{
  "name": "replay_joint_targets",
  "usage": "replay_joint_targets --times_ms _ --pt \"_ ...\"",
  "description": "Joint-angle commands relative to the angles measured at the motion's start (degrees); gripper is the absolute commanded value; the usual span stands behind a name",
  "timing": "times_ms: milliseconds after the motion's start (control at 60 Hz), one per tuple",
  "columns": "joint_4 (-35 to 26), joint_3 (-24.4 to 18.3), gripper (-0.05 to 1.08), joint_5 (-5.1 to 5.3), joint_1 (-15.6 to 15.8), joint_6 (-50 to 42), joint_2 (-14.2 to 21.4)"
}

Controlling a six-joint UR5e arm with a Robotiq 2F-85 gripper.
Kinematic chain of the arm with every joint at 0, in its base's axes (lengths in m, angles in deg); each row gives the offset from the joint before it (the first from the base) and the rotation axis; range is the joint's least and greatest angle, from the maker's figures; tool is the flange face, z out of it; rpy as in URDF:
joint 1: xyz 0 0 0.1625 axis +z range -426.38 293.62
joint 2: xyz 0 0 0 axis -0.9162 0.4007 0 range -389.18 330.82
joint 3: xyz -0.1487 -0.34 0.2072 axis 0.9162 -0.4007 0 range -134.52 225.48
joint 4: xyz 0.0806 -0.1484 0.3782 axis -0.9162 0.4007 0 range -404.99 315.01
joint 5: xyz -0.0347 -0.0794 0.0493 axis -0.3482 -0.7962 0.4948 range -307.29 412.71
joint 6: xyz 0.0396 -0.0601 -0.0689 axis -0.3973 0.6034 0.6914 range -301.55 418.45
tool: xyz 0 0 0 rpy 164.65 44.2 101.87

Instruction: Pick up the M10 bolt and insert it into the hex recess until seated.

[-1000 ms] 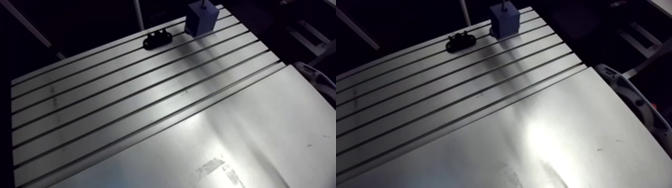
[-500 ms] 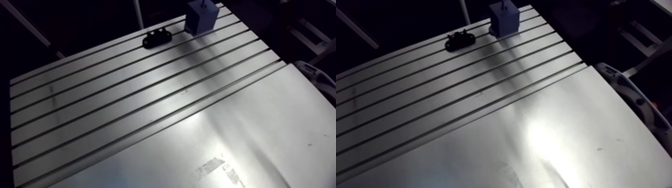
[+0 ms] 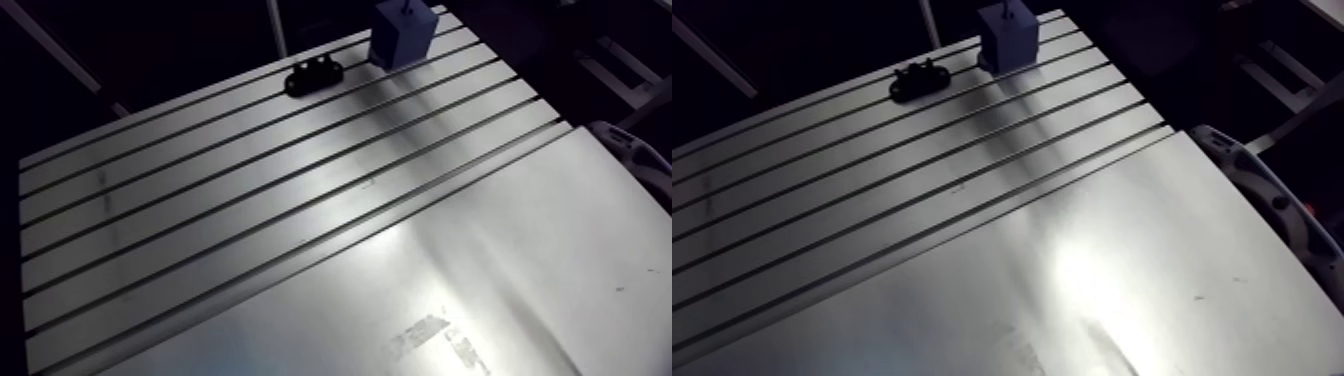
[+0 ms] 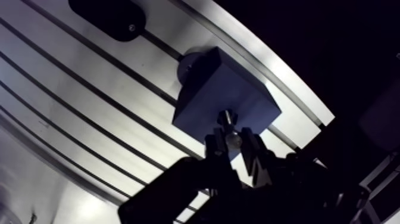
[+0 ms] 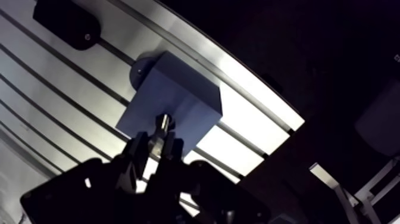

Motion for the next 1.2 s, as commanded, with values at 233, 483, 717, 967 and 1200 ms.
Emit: replay_joint_targets --times_ms 233,483,717,967,1200 --pt "-0.08 -0.11 1.08 -0.06 -0.02 0.28 -0.02" --pt "-0.09 -0.29 1.08 -0.06 -0.01 0.37 -0.02" --pt "-0.16 -0.55 1.07 -0.15 -0.01 0.45 -0.02" --pt "-0.09 -0.71 1.08 -0.15 0.00 0.38 -0.27" --pt "-0.09 -0.81 1.08 -0.31 0.08 0.38 -0.81"
